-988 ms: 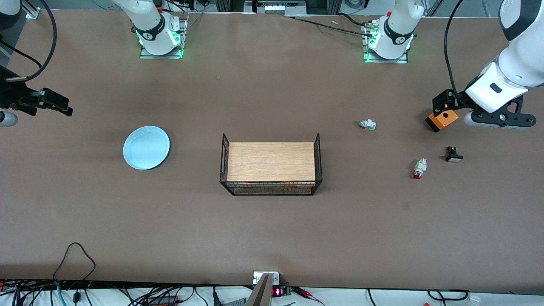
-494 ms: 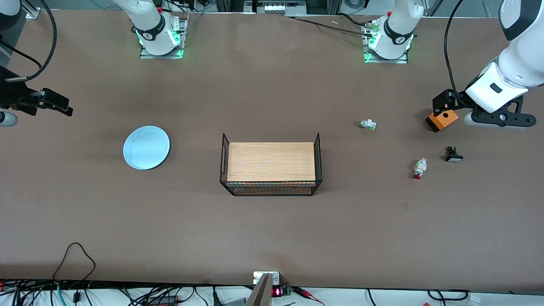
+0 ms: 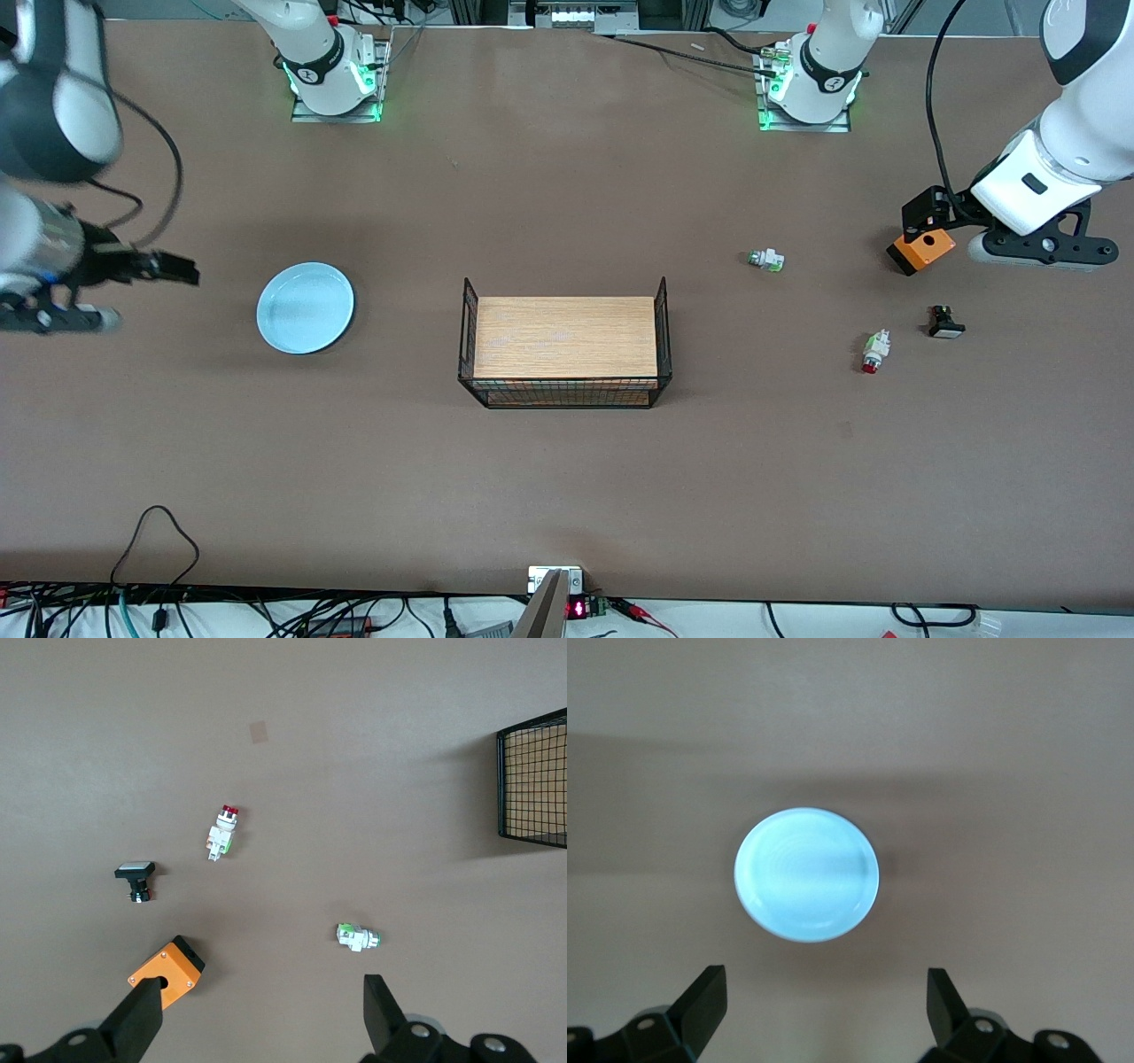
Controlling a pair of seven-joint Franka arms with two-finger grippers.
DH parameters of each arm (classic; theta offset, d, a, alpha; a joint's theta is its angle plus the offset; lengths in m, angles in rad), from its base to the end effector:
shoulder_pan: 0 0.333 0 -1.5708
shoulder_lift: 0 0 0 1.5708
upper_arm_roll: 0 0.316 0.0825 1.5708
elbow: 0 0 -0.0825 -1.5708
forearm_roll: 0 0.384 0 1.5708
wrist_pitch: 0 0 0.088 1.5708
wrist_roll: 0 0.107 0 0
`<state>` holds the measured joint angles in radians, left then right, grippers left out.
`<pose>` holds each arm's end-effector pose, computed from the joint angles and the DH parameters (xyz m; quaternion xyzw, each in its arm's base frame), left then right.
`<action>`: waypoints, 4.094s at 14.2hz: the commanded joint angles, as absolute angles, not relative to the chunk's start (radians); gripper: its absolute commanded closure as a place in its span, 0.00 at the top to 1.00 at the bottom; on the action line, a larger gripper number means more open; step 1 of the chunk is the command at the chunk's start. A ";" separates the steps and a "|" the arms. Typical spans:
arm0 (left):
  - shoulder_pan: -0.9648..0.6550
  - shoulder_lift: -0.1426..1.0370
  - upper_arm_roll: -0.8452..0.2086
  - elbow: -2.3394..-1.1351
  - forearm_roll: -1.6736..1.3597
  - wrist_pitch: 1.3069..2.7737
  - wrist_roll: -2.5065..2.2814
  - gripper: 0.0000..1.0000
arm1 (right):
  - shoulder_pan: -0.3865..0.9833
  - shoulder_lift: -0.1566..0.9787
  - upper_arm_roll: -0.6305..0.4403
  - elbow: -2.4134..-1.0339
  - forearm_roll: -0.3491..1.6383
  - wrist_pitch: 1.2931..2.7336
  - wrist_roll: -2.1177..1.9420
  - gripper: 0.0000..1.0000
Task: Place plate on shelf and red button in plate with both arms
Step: 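Move the right gripper down toward the light blue plate's rim, then grasp the plate rim with the right gripper and lift it, then carry the plate with the right gripper and lower it onto the tray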
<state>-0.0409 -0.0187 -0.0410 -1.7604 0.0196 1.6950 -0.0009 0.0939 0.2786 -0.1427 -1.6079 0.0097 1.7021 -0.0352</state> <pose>0.5502 -0.0435 0.5555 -0.9988 0.0419 0.0229 0.0110 0.6231 -0.0214 0.4536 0.9957 -0.0069 -0.0912 0.0112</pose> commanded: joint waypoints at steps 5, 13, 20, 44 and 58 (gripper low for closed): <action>-0.040 -0.006 -0.037 -1.730 -0.008 1.671 0.009 1.00 | 0.074 0.327 -0.144 -1.872 -0.026 2.023 -0.041 1.00; -0.035 -0.005 -0.034 -1.732 -0.008 1.671 0.009 1.00 | 0.046 0.366 -0.143 -2.207 -0.029 2.498 -0.054 1.00; -0.037 -0.003 -0.037 -1.718 -0.009 1.667 0.009 1.00 | 0.054 0.416 -0.141 -2.210 -0.026 2.513 -0.041 0.00; -0.044 0.023 -0.037 -1.687 -0.015 1.651 0.005 1.00 | 0.244 0.166 -0.009 -1.510 0.216 1.476 0.702 0.00; -0.043 0.026 -0.037 -1.677 -0.014 1.634 0.006 1.00 | 0.574 0.386 -0.003 -1.414 0.276 1.785 1.426 0.00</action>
<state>-0.0400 0.0075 -0.0407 -1.7154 0.0024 1.6627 -0.0009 0.5460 0.3434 0.0037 -1.4508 0.2583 1.7484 1.3572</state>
